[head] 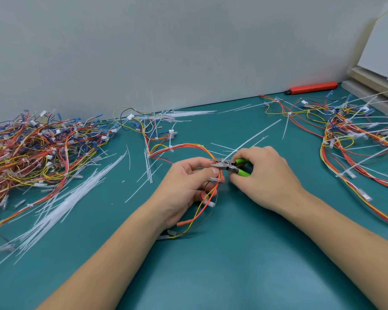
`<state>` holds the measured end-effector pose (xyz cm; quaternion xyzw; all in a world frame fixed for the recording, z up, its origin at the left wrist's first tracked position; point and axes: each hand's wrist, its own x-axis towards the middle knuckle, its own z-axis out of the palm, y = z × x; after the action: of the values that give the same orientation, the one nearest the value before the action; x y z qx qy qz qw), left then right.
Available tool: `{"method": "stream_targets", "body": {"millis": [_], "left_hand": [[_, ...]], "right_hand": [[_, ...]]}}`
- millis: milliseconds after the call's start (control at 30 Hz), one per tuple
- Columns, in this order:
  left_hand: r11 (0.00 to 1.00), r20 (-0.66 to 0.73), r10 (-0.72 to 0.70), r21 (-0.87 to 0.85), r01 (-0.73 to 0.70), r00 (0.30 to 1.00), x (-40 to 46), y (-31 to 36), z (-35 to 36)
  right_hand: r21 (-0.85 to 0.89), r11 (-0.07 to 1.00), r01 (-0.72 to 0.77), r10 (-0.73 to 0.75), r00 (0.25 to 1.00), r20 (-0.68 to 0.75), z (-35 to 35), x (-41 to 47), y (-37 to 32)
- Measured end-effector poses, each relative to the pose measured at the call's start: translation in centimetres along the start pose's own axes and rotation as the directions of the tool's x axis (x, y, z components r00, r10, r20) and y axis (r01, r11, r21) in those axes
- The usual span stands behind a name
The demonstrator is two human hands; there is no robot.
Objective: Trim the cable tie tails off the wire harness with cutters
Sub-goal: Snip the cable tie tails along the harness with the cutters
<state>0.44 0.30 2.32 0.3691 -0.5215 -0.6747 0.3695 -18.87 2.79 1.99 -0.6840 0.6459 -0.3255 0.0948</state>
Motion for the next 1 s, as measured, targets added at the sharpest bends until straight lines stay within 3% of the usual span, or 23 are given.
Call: {"method": "stream_targets", "body": {"millis": [133,400,667,1000], "left_hand": [[1.0,0.01,0.007,0.021,-0.007,1.0,-0.03,0.09,0.1],[0.998,0.025,0.034,0.051,-0.035,0.999,-0.21,0.12,0.23],[0.998,0.025,0.04,0.05,-0.041,0.999,-0.09,-0.01,0.17],[0.997,-0.015,0.021,0.069,-0.02,1.0,0.2,-0.28,0.05]], "right_hand": [[0.007,1.0,-0.011,0.012,1.0,-0.026,0.06,0.11,0.26],[-0.04,0.998,-0.043,0.045,0.998,0.052,-0.1,0.43,0.58],[0.029,0.998,-0.062,0.061,0.997,0.046,-0.11,0.17,0.72],[0.032,0.999,-0.022,0.021,0.999,0.042,-0.32,-0.03,0.28]]}}
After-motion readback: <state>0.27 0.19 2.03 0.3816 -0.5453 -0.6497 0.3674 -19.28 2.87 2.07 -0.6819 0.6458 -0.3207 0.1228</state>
